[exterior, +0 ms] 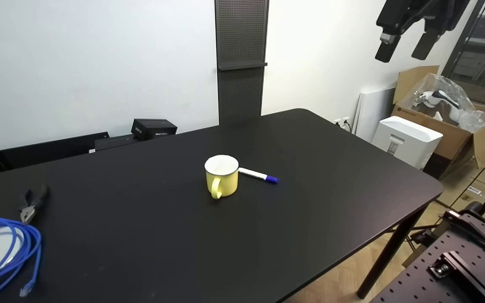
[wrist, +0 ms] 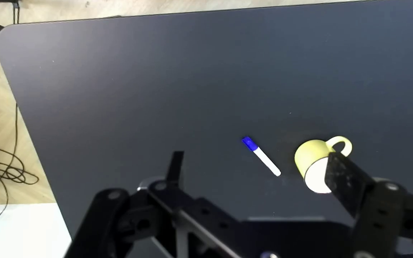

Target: Put the marker into the mug cup

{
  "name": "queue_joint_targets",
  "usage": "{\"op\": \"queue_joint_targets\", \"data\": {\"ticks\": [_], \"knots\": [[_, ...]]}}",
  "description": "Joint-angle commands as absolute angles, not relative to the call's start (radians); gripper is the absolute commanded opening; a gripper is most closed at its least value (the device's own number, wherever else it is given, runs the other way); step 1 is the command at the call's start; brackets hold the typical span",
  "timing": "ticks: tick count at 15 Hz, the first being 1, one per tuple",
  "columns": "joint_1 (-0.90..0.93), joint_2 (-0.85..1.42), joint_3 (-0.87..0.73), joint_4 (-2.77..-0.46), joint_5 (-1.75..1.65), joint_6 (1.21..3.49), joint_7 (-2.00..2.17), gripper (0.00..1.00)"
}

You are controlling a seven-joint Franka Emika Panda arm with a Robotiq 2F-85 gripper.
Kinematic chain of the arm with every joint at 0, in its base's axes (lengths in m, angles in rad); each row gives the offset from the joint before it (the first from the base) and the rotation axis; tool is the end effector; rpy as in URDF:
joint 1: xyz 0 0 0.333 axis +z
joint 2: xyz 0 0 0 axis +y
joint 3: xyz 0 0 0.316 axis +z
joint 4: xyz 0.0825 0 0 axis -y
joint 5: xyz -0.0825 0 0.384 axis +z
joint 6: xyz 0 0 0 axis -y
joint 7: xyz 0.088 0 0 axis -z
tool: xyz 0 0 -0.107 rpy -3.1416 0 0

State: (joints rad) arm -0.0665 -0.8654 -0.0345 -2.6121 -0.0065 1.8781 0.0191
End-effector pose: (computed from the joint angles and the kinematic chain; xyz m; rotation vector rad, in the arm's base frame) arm 0.3050 -0.0326 0.5200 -3.1149 0.1686 -0.2058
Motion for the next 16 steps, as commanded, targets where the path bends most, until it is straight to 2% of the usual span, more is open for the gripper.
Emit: {"op": "queue_joint_targets", "data": {"ticks": [1, 6, 12, 14, 16], "knots": [[-0.065, -0.791, -0.053, -2.601, -0.038, 1.978, -0.025, 1.00], [-0.028, -0.577, -0.091, -2.548, -0.081, 2.103, -0.211, 1.00], [0.021, -0.313, -0.064, -2.443, -0.164, 2.133, -0.400, 1.00], [0.031, -0.256, -0.050, -2.418, -0.182, 2.167, -0.417, 1.00], [0.025, -0.295, -0.051, -2.464, -0.169, 2.188, -0.396, 1.00]]}}
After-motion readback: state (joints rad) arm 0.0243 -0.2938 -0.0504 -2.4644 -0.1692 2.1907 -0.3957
